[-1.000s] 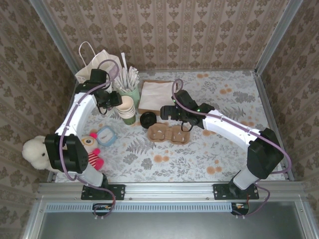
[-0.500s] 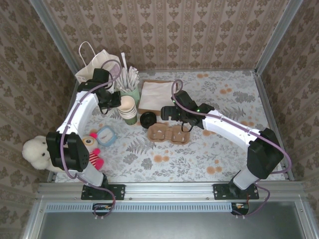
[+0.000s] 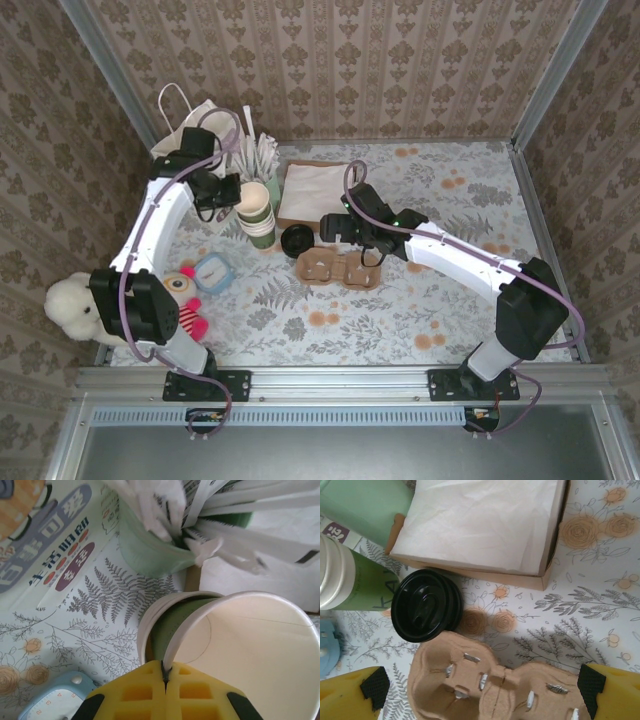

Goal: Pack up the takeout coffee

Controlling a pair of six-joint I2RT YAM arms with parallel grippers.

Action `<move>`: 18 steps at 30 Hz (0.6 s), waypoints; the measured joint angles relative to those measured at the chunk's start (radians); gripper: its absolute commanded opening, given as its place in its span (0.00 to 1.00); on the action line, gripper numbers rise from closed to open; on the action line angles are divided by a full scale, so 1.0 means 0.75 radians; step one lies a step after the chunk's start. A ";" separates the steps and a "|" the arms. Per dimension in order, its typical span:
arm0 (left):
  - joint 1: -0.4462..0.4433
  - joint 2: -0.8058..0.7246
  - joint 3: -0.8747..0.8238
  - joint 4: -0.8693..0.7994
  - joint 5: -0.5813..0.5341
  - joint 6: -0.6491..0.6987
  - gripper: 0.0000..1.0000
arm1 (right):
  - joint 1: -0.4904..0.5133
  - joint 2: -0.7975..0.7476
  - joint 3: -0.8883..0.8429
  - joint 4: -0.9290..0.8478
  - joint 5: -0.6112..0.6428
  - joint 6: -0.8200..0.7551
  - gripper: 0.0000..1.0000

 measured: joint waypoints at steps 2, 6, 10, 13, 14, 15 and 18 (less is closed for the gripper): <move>0.000 -0.007 0.037 -0.014 0.003 0.000 0.00 | 0.004 0.000 -0.005 0.017 -0.020 0.073 1.00; 0.000 -0.061 0.105 -0.073 0.003 -0.001 0.00 | 0.025 0.018 -0.013 0.033 -0.037 0.203 1.00; 0.000 -0.156 0.169 -0.153 0.002 -0.001 0.00 | 0.059 0.102 -0.010 0.012 -0.030 0.303 1.00; -0.001 -0.233 0.197 -0.214 0.003 -0.001 0.00 | 0.091 0.192 0.015 -0.055 0.008 0.331 0.99; -0.003 -0.253 0.205 -0.234 0.003 -0.001 0.00 | 0.101 0.218 0.023 -0.077 0.019 0.336 0.99; -0.008 -0.275 0.213 -0.256 0.002 -0.001 0.00 | 0.109 0.240 0.030 -0.096 0.024 0.336 0.97; -0.030 -0.338 0.218 -0.323 0.002 -0.001 0.00 | 0.129 0.285 0.049 -0.146 0.027 0.331 0.89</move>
